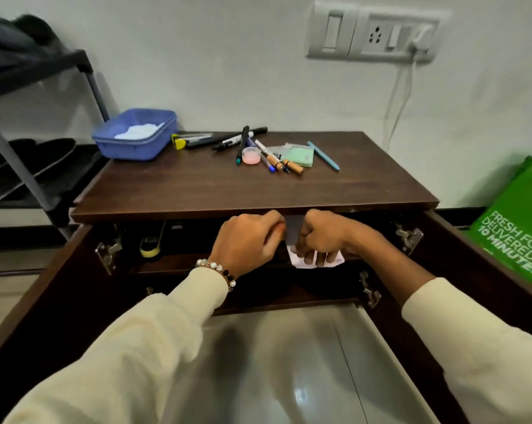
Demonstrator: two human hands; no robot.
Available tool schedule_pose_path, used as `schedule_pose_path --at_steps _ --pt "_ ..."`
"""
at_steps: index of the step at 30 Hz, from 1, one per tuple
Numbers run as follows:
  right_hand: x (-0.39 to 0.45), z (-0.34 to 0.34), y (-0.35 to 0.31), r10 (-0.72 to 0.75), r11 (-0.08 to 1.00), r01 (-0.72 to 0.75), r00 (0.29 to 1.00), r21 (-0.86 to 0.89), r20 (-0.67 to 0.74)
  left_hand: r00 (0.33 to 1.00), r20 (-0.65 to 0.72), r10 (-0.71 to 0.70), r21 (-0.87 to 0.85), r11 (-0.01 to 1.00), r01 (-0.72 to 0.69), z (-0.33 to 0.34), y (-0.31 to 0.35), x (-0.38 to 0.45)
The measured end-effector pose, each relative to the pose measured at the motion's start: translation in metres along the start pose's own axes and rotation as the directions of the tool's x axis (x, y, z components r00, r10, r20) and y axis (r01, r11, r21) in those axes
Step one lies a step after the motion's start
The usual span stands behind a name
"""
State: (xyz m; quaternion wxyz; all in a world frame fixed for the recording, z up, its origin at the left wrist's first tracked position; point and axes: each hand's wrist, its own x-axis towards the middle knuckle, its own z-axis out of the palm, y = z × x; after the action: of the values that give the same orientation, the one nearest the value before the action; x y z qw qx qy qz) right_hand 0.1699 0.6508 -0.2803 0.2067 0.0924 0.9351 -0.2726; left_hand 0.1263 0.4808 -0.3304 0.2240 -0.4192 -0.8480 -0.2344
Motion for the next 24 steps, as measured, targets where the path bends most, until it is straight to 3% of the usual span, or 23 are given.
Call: schedule_pose_path --at_steps 2,4,6,8,10,14,19,24 --pt "-0.017 -0.027 -0.008 -0.01 0.998 0.014 0.998 0.066 -0.063 0.988 -0.151 -0.029 -0.045 0.999 0.022 -0.016 0.002 0.013" --pt "-0.023 -0.052 -0.008 -0.011 0.988 0.056 0.953 0.141 -0.303 0.954 -0.271 -0.13 -0.097 0.99 0.107 -0.026 -0.001 0.032" --pt "-0.018 -0.072 -0.004 0.033 0.971 0.111 0.816 0.213 -0.576 0.915 -0.318 -0.248 -0.129 0.968 0.217 -0.031 -0.008 0.056" --pt "-0.001 -0.085 0.005 0.101 0.959 0.13 0.669 0.25 -0.736 0.897 -0.261 -0.357 -0.11 0.934 0.339 -0.028 -0.019 0.079" --pt "0.021 -0.087 0.016 0.14 0.959 0.104 0.63 0.262 -0.764 0.884 -0.183 -0.43 -0.06 0.902 0.427 -0.018 -0.031 0.096" --pt "0.064 -0.075 0.039 0.154 0.983 -0.024 0.638 0.18 -0.755 0.865 -0.1 -0.492 0.019 0.868 0.496 0.001 -0.029 0.105" --pt "0.091 -0.078 0.041 0.182 0.983 -0.075 0.568 0.17 -0.803 0.896 -0.106 -0.432 0.102 0.891 0.442 0.012 -0.014 0.121" --pt "0.096 -0.079 0.038 0.144 0.989 -0.095 0.518 0.11 -0.843 0.928 -0.008 -0.372 0.209 0.907 0.365 0.027 -0.013 0.141"
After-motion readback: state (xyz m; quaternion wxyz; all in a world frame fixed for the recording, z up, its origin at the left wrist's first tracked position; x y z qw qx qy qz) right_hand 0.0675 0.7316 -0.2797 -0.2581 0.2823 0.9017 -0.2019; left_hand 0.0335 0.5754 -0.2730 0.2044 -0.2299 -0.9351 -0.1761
